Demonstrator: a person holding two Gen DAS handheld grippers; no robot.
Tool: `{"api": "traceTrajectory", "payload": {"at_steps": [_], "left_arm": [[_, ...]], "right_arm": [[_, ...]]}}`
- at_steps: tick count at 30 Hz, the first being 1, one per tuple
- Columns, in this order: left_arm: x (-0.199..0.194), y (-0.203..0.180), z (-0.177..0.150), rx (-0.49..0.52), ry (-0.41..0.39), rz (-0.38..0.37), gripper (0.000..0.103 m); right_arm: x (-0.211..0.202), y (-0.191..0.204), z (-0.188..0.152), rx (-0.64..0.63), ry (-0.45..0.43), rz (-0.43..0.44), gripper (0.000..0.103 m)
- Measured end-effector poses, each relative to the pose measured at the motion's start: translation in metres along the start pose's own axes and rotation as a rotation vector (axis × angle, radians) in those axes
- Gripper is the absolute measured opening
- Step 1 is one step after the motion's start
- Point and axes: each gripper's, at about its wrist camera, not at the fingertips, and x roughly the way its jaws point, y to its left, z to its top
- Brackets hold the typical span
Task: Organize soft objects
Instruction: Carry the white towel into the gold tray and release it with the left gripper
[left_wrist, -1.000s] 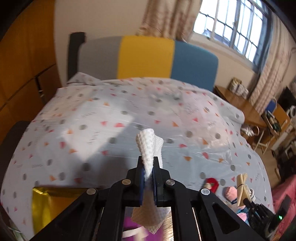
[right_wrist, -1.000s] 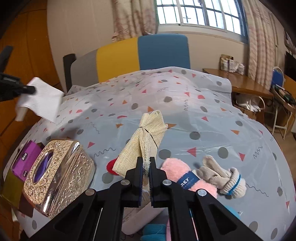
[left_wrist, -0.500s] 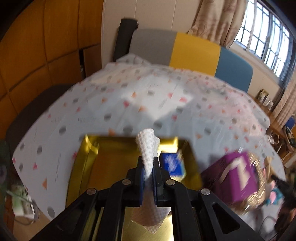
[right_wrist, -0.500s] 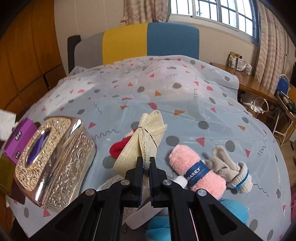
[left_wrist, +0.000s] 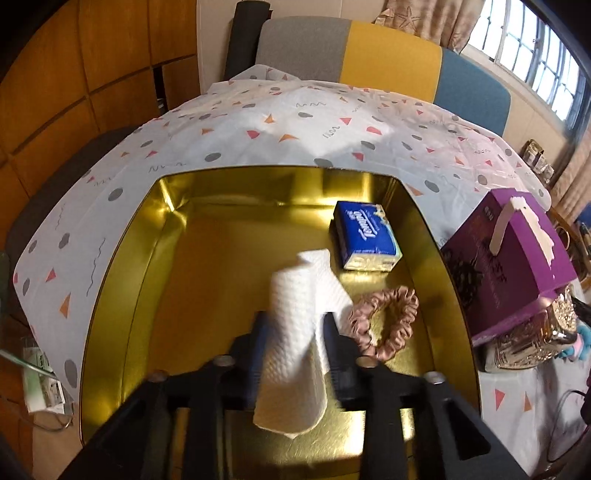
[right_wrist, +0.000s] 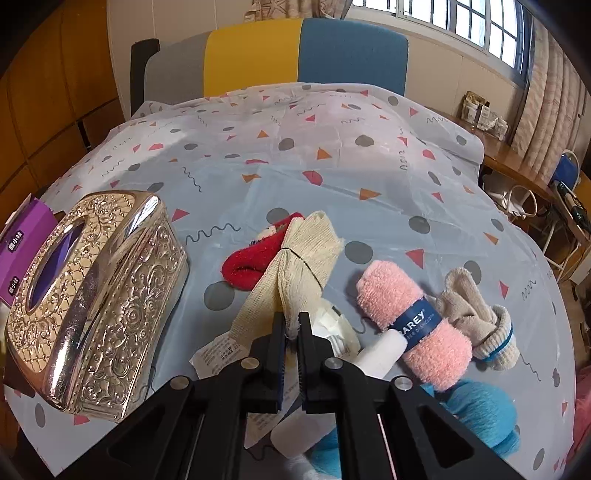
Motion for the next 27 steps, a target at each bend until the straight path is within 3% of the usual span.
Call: {"api": "traceTrajectory", "payload": {"at_steps": [2, 8, 17, 27], "left_arm": [[-0.008, 0.002, -0.005, -0.010, -0.030, 0.013, 0.064], [-0.031, -0.001, -0.011, 0.035, -0.086, 0.012, 0.075], [-0.059, -0.015, -0.015, 0.069, -0.139, -0.043, 0.077], [-0.066, -0.014, -0.031, 0.095, -0.143, -0.041, 0.078]], "right_arm": [[0.000, -0.002, 0.001, 0.023, 0.003, 0.008, 0.004], [-0.006, -0.010, 0.008, 0.127, -0.020, 0.059, 0.004], [-0.030, 0.003, 0.028, 0.160, -0.078, 0.110, 0.004], [-0.066, 0.078, 0.084, 0.042, -0.183, 0.202, 0.004]]}}
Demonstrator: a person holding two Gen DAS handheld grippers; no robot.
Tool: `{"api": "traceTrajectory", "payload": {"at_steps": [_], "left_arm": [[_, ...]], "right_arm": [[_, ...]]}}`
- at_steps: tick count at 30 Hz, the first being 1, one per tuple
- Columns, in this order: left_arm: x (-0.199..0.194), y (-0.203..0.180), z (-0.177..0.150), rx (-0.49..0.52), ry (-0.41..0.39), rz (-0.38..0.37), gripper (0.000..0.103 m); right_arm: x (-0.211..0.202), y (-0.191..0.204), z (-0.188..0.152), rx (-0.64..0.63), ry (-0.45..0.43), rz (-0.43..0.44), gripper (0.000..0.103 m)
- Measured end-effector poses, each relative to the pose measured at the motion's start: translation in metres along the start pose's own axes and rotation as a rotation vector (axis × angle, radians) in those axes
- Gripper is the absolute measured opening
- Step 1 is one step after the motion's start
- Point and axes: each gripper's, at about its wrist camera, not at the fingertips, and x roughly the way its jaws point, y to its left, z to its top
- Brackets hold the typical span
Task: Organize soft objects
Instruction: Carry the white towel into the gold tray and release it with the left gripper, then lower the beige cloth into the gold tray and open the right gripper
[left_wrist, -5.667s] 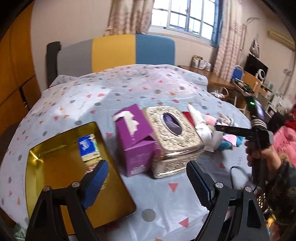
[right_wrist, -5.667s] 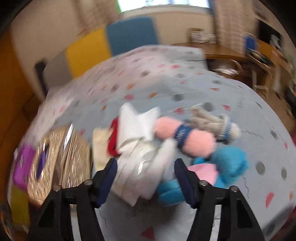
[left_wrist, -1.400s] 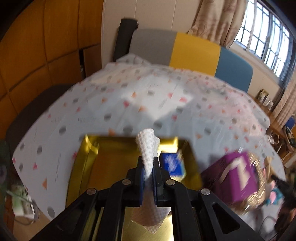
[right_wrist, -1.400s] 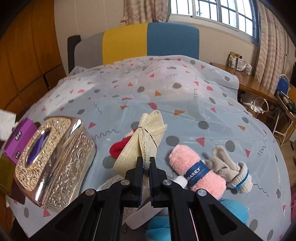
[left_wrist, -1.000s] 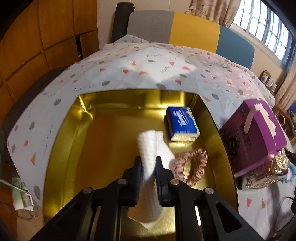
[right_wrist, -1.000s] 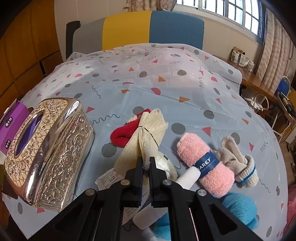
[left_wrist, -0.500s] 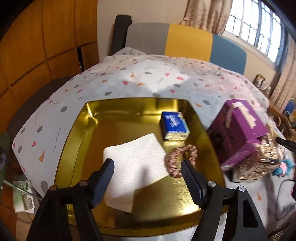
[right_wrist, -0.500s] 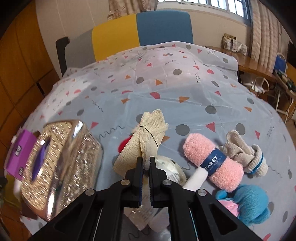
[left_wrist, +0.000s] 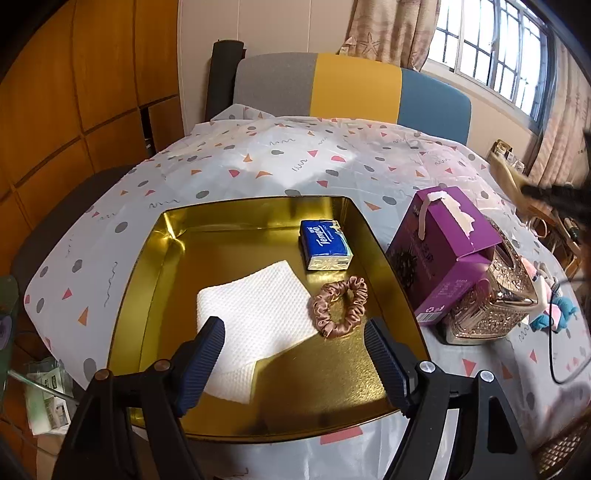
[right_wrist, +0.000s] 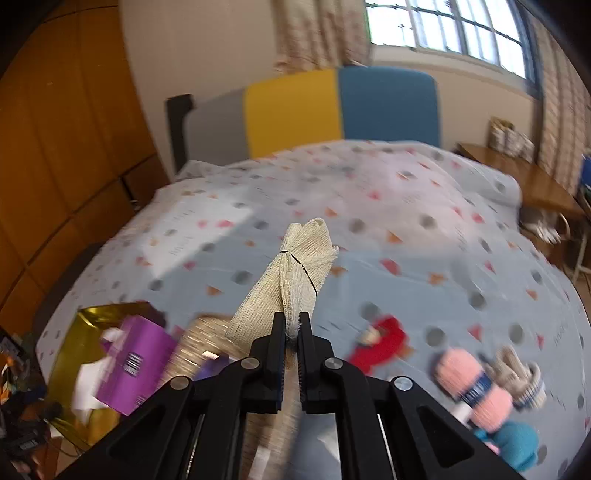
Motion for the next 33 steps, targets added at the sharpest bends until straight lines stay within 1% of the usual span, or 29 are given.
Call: {"api": "traceTrajectory", "payload": {"at_steps": [4, 8, 10, 13, 18, 27, 32, 33], "left_arm": [[-0.006, 0.004, -0.001, -0.007, -0.011, 0.002, 0.078], [-0.011, 0.010, -0.001, -0.021, -0.027, 0.014, 0.081], [-0.013, 0.014, -0.001, -0.030, -0.034, 0.021, 0.083], [-0.013, 0.018, -0.001, -0.043, -0.034, 0.028, 0.083], [-0.013, 0.028, -0.004, -0.066, -0.033, 0.045, 0.085], [-0.012, 0.067, -0.011, -0.170, -0.028, 0.098, 0.086], [-0.014, 0.079, -0.013, -0.201, -0.026, 0.111, 0.086], [-0.014, 0.080, -0.013, -0.201, -0.027, 0.112, 0.086]], "right_arm": [[0.000, 0.055, 0.019, -0.078, -0.036, 0.080, 0.004], [-0.004, 0.109, 0.023, -0.161, -0.053, 0.162, 0.004], [-0.008, 0.135, 0.019, -0.208, -0.055, 0.202, 0.004], [-0.015, 0.174, 0.002, -0.281, -0.042, 0.272, 0.004], [-0.019, 0.211, -0.030, -0.364, 0.004, 0.339, 0.004], [-0.008, 0.257, -0.096, -0.529, 0.121, 0.376, 0.005], [0.016, 0.271, -0.124, -0.615, 0.192, 0.330, 0.006], [0.022, 0.271, -0.130, -0.620, 0.216, 0.322, 0.010]]}}
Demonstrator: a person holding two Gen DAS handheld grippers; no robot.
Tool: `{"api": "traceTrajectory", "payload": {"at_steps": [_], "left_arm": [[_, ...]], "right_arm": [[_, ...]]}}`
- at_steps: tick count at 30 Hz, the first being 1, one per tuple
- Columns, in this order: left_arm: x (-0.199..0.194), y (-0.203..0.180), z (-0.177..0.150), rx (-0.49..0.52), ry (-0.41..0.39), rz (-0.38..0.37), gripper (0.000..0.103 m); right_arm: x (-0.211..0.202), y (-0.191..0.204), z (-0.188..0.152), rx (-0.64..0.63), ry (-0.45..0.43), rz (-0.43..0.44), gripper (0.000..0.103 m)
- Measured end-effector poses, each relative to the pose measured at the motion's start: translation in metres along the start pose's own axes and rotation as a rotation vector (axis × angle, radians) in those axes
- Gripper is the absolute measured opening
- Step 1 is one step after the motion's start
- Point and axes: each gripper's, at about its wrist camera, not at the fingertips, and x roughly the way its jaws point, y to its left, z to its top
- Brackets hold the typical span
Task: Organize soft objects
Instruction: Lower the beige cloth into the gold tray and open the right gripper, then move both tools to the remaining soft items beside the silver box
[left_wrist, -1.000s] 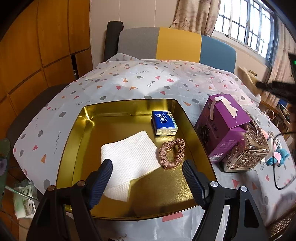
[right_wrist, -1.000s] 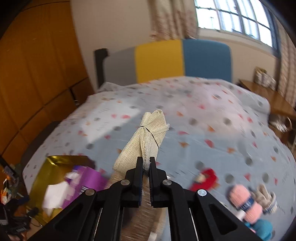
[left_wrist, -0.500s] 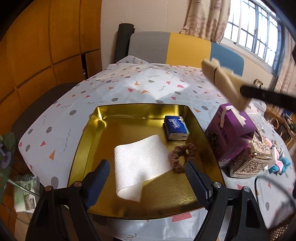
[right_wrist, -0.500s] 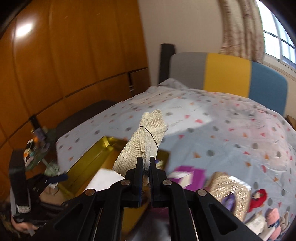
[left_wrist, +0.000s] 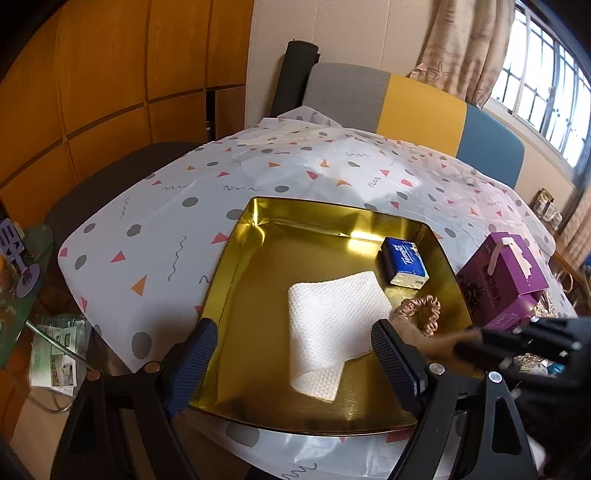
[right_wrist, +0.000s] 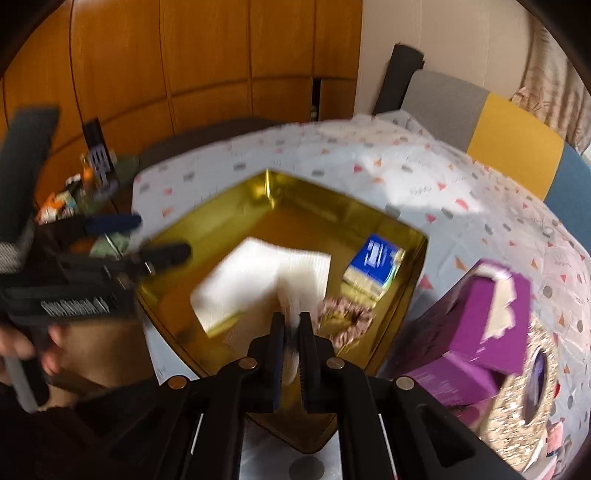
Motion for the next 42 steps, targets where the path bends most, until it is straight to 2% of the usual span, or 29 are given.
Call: {"api": "traceTrajectory", "payload": {"at_steps": [1, 5, 13, 19, 30, 34, 42], "left_arm": [[-0.001, 0.000, 0.000, -0.001, -0.001, 0.000, 0.086], [-0.004, -0.003, 0.001, 0.007, -0.015, -0.009, 0.086], [-0.012, -0.015, 0.003, 0.046, -0.034, -0.017, 0.086], [-0.016, -0.029, 0.001, 0.092, -0.037, -0.024, 0.086], [-0.020, -0.056, -0.005, 0.173, -0.028, -0.045, 0.086], [-0.022, -0.066, -0.005, 0.205, -0.030, -0.057, 0.086], [-0.026, -0.081, -0.004, 0.236, -0.031, -0.081, 0.086]], "right_arm": [[0.007, 0.000, -0.002, 0.001, 0.023, -0.002, 0.019], [0.012, -0.003, -0.013, 0.030, 0.053, -0.022, 0.031], [-0.031, -0.008, -0.023, 0.080, -0.062, -0.015, 0.033], [-0.073, -0.031, -0.037, 0.146, -0.153, -0.038, 0.034], [-0.124, -0.103, -0.077, 0.341, -0.231, -0.197, 0.035], [-0.140, -0.132, -0.095, 0.415, -0.248, -0.277, 0.041], [-0.170, -0.213, -0.142, 0.633, -0.258, -0.519, 0.041]]}}
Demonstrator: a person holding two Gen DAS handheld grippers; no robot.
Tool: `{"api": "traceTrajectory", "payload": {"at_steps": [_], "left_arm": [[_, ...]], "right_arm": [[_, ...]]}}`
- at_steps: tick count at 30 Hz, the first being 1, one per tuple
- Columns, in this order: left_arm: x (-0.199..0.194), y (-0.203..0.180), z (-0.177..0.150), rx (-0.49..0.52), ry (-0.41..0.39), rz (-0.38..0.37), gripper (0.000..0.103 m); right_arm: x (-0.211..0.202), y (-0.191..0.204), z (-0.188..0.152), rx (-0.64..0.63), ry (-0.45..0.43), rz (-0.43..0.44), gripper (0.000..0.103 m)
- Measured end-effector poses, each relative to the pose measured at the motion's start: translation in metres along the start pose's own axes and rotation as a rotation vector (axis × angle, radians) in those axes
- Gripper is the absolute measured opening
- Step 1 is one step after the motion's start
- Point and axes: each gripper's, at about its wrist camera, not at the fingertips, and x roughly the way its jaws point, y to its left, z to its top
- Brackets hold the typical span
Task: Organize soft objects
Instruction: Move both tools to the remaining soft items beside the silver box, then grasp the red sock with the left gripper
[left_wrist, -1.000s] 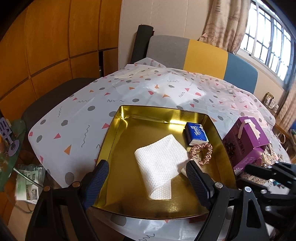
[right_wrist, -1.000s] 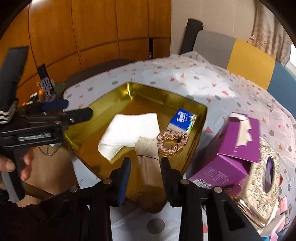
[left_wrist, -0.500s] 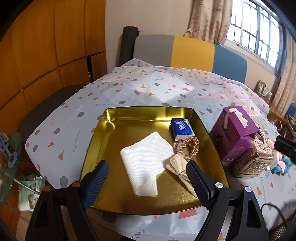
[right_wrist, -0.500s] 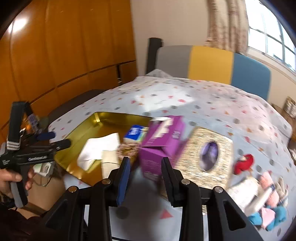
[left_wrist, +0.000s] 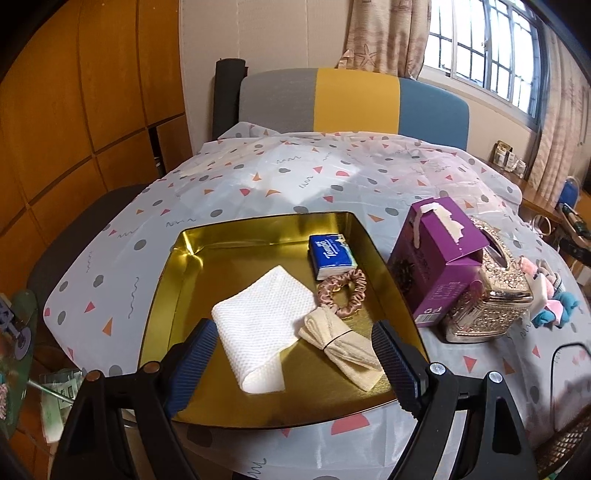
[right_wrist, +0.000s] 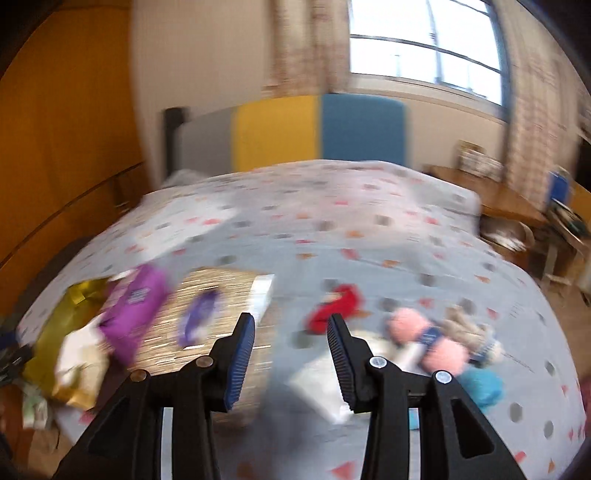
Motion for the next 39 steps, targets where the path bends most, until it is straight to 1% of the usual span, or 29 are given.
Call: {"api": "traceTrajectory", "payload": {"at_steps": [4, 6, 7, 8, 9, 10, 12, 14, 17, 19, 22, 25, 26, 28, 29, 30, 31, 33, 35, 36, 39], "left_arm": [[-0.007, -0.006, 0.008, 0.014, -0.027, -0.032, 0.086], [-0.011, -0.013, 0.015, 0.033, -0.044, -0.049, 0.086], [-0.014, -0.018, 0.019, 0.047, -0.056, -0.067, 0.086], [-0.017, -0.023, 0.022, 0.059, -0.058, -0.083, 0.086], [-0.018, -0.031, 0.027, 0.074, -0.062, -0.099, 0.086], [-0.020, -0.038, 0.032, 0.084, -0.066, -0.111, 0.086], [-0.023, -0.054, 0.041, 0.107, -0.072, -0.154, 0.086], [-0.028, -0.073, 0.052, 0.142, -0.084, -0.198, 0.086], [-0.034, -0.113, 0.069, 0.228, -0.103, -0.273, 0.086], [-0.035, -0.138, 0.079, 0.262, -0.100, -0.314, 0.086], [-0.027, -0.185, 0.098, 0.313, -0.054, -0.391, 0.085], [-0.011, -0.225, 0.111, 0.345, 0.007, -0.428, 0.083], [-0.002, -0.241, 0.117, 0.344, 0.044, -0.451, 0.081], [0.012, -0.264, 0.124, 0.350, 0.086, -0.473, 0.079], [0.021, -0.277, 0.128, 0.353, 0.104, -0.470, 0.076], [0.030, -0.288, 0.132, 0.354, 0.119, -0.473, 0.070], [0.040, -0.298, 0.136, 0.352, 0.138, -0.474, 0.066], [0.065, -0.317, 0.142, 0.338, 0.205, -0.468, 0.053], [0.090, -0.333, 0.144, 0.301, 0.285, -0.476, 0.045], [0.103, -0.342, 0.144, 0.296, 0.317, -0.475, 0.041], [0.128, -0.365, 0.139, 0.318, 0.351, -0.436, 0.040]], "right_arm": [[0.021, -0.068, -0.008, 0.160, 0.007, -0.201, 0.041], [0.029, -0.096, -0.019, 0.251, 0.026, -0.262, 0.041], [0.033, -0.110, -0.024, 0.310, 0.062, -0.287, 0.041], [0.033, -0.120, -0.027, 0.357, 0.079, -0.297, 0.041], [0.032, -0.132, -0.030, 0.429, 0.080, -0.282, 0.041], [0.031, -0.141, -0.033, 0.471, 0.082, -0.266, 0.041], [0.031, -0.149, -0.037, 0.511, 0.098, -0.272, 0.041], [0.028, -0.157, -0.041, 0.551, 0.099, -0.249, 0.041], [0.026, -0.157, -0.043, 0.569, 0.101, -0.252, 0.041], [0.028, -0.157, -0.043, 0.590, 0.101, -0.233, 0.041], [0.028, -0.161, -0.044, 0.618, 0.096, -0.223, 0.041], [0.027, -0.164, -0.045, 0.644, 0.090, -0.209, 0.041], [0.027, -0.164, -0.045, 0.650, 0.087, -0.204, 0.041], [0.024, -0.165, -0.045, 0.654, 0.077, -0.197, 0.041], [0.024, -0.164, -0.044, 0.655, 0.073, -0.192, 0.041], [0.024, -0.165, -0.044, 0.657, 0.070, -0.187, 0.041], [0.023, -0.165, -0.044, 0.661, 0.067, -0.179, 0.042], [0.023, -0.165, -0.044, 0.664, 0.066, -0.170, 0.042], [0.022, -0.166, -0.043, 0.670, 0.059, -0.160, 0.042], [0.022, -0.166, -0.043, 0.671, 0.055, -0.155, 0.042], [0.021, -0.166, -0.043, 0.678, 0.048, -0.133, 0.042]]}}
